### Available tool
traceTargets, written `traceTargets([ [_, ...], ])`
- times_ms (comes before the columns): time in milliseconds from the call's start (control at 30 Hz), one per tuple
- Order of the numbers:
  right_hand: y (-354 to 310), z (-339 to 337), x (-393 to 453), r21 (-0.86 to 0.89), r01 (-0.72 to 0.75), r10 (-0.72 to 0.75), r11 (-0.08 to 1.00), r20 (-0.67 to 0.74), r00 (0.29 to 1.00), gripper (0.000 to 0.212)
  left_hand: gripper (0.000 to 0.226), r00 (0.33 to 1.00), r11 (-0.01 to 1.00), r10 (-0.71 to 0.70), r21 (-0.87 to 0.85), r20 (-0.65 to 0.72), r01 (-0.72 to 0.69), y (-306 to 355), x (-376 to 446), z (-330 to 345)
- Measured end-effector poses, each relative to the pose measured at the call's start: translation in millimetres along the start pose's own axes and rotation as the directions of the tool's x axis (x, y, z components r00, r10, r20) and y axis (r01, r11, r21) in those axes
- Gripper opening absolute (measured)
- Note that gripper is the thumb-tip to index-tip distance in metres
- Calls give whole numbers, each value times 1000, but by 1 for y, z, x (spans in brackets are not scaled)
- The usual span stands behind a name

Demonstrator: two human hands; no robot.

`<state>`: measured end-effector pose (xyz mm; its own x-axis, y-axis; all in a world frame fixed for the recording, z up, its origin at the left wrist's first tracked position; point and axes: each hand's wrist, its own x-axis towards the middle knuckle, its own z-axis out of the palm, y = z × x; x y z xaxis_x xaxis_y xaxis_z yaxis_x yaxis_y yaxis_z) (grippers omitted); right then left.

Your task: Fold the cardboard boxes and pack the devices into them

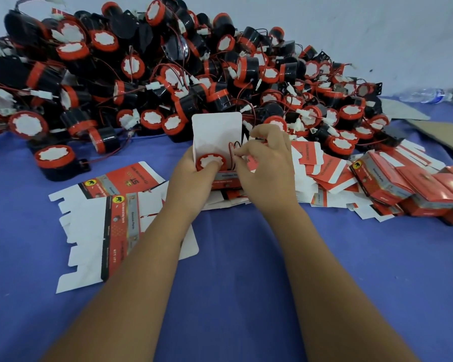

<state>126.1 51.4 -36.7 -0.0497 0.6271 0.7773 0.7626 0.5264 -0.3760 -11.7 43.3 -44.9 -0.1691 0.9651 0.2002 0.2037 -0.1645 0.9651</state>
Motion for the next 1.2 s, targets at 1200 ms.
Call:
traceTargets([
  [1200, 6, -7, -6, 327, -392, 255, 860, 389, 885, 20, 23, 977, 960, 149, 214, 154, -180, 1, 0, -35],
])
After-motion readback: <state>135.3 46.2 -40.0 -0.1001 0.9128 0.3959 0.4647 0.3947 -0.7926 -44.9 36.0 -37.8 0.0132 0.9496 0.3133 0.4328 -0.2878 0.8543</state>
